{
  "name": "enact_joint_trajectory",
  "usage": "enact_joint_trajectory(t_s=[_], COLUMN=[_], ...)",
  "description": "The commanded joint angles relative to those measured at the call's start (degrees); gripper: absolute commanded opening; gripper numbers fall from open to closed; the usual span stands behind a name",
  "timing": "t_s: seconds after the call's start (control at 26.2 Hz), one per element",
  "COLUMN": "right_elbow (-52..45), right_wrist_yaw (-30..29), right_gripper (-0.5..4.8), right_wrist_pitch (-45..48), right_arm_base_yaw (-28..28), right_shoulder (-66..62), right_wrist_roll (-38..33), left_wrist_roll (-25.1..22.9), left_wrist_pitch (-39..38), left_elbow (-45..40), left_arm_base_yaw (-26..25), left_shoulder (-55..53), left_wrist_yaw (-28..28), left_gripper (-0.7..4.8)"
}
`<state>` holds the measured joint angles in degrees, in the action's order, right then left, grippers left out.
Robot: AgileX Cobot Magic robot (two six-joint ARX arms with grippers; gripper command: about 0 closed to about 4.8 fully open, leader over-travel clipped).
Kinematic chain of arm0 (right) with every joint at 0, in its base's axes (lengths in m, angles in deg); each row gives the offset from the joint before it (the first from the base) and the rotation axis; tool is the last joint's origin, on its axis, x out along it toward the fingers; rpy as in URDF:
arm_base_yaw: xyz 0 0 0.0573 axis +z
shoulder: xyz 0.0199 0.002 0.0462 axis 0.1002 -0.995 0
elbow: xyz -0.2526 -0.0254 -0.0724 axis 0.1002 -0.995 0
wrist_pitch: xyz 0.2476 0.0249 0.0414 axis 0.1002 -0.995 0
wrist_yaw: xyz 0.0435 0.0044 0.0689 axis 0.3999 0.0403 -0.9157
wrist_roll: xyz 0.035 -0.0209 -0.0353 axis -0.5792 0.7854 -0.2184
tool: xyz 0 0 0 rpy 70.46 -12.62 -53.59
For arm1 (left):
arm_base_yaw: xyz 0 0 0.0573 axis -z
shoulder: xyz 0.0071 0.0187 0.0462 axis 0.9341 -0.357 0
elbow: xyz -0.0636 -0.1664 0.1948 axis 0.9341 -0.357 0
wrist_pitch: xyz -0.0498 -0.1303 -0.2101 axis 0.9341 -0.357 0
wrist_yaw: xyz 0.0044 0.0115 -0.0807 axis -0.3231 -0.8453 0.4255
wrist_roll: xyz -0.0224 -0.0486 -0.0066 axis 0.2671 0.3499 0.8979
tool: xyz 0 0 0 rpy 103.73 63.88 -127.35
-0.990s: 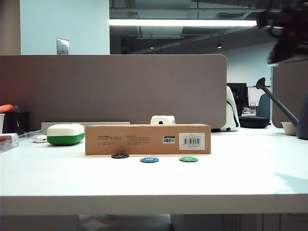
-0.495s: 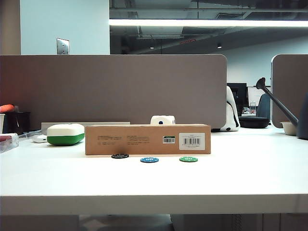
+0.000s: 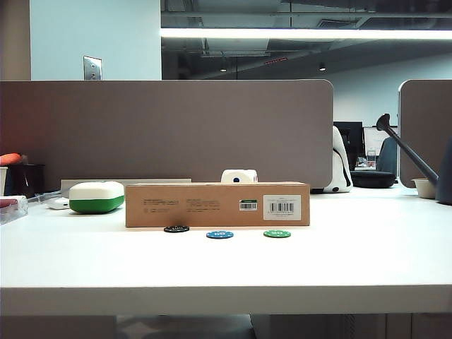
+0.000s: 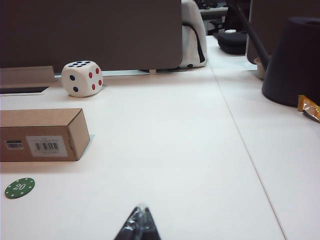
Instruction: Push the chip with the highest value in the row forward next to the rectangular box.
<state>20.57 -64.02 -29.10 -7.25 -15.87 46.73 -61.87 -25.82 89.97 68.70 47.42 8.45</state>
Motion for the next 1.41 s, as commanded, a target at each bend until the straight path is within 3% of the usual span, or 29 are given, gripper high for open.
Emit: enact_joint_trajectory(t_s=[0.04, 0.5, 1.41], right_elbow=[-0.28, -0.28, -0.28], right_wrist_yaw=[-0.68, 3.85, 3.82], right_gripper=[-0.09, -0.09, -0.09], right_wrist_pitch=[-0.04, 0.55, 1.29], right_arm_base_yaw=[-0.11, 0.02, 2.58], right_shoulder=[0.07, 0.07, 0.07], right_wrist_roll=[0.13, 0.13, 0.15], left_wrist_roll=[-0.20, -0.20, -0.20], left_wrist_pitch=[0.74, 0.74, 0.74], left_elbow=[0.24, 0.24, 0.24], left_arm_base_yaw=[-0.09, -0.07, -0.07], left_shoulder=[0.00, 0.00, 0.00], left_wrist_yaw=[0.00, 0.00, 0.00], left_gripper=[-0.05, -0.05, -0.05])
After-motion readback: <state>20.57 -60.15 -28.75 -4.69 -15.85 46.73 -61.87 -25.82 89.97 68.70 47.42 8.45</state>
